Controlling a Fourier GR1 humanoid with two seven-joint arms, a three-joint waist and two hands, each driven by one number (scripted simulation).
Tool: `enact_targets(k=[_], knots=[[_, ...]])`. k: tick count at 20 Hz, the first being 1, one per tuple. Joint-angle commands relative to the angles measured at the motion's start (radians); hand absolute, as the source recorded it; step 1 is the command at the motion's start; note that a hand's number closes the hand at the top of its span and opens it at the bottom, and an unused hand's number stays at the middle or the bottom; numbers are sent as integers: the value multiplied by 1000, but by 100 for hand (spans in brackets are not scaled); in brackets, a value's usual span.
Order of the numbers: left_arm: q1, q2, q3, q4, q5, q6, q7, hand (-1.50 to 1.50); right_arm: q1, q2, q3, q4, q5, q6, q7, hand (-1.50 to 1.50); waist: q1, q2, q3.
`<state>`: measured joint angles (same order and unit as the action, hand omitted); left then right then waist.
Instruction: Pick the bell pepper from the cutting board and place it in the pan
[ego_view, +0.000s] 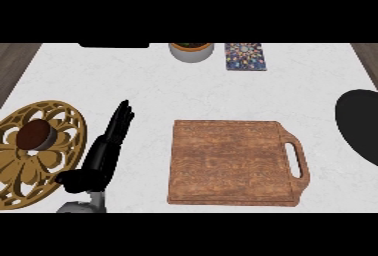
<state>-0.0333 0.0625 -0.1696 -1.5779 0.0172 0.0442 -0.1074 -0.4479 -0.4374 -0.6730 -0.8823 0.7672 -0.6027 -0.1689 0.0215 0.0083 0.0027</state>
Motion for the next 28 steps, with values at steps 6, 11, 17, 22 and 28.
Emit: enact_targets(k=[6, 11, 17, 22, 28], knots=[[-25, -4, 3, 38, -12, -8, -26, 0, -140, -208, -62, 458, -54, 67, -78, 150, 26, 12, 1], [-34, -19, -21, 20, -19, -7, -10, 0, -160, -247, 16, 595, 9, 297, -36, -150, 49, 18, 4], [0, -8, -27, -22, -10, -22, 2, 0, -241, -243, -35, 648, -54, 335, -111, -150, 53, 16, 6], [-24, -17, -13, 15, -15, -9, -6, 0, -226, -212, -175, 601, -208, 278, -311, -150, 27, 16, 7], [25, 2, 13, -16, 5, -22, -22, 0, -155, -253, -270, 649, -330, 413, -421, -150, 8, 4, 2]])
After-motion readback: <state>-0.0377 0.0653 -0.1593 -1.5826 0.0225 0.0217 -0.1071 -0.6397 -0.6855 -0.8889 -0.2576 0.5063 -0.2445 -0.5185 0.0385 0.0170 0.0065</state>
